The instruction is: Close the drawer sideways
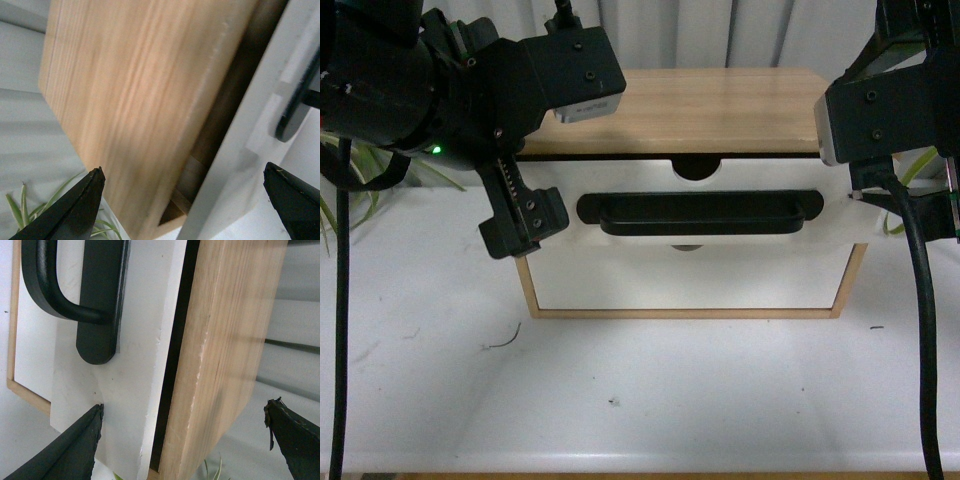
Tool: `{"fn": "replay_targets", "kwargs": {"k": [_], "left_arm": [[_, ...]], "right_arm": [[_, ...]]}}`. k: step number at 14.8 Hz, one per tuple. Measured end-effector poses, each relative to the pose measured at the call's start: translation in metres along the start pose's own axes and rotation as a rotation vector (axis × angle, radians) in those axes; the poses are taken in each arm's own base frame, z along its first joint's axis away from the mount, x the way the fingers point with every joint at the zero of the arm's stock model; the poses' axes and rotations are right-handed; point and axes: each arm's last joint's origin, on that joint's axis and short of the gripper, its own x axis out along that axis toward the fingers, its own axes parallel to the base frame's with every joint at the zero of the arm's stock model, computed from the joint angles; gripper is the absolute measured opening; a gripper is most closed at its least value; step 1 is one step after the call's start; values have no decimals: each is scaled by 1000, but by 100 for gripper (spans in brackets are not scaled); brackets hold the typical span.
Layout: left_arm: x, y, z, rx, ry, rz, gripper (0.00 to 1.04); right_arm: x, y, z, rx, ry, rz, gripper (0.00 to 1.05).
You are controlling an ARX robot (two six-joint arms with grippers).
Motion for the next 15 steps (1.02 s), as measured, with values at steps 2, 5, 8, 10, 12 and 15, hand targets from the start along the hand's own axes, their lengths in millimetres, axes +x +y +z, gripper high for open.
{"fn": "replay_targets", "kwargs": {"k": [2,5,8,10,12,15], "left_arm": [[8,6,0,-15,6,31,98],[20,5,-1,-18,20,33,98],[22,3,-1,-20,25,22,98],[10,2,2,-43,-3,8,98],[-16,6,3,-104,-59,10,98],[-56,22,-4,-288,-171,79,98]], "right_arm": [[6,-2,-5,1,15,-9,98],[9,-5,-10,9,25,-24,98],[10,-5,-12,35,23,-17,98],[2,-6,-9,100,4,-24,98],[-25,-8,-2,207,-57,-71,98],[-65,-16,4,416,-182,-224,98]]}}
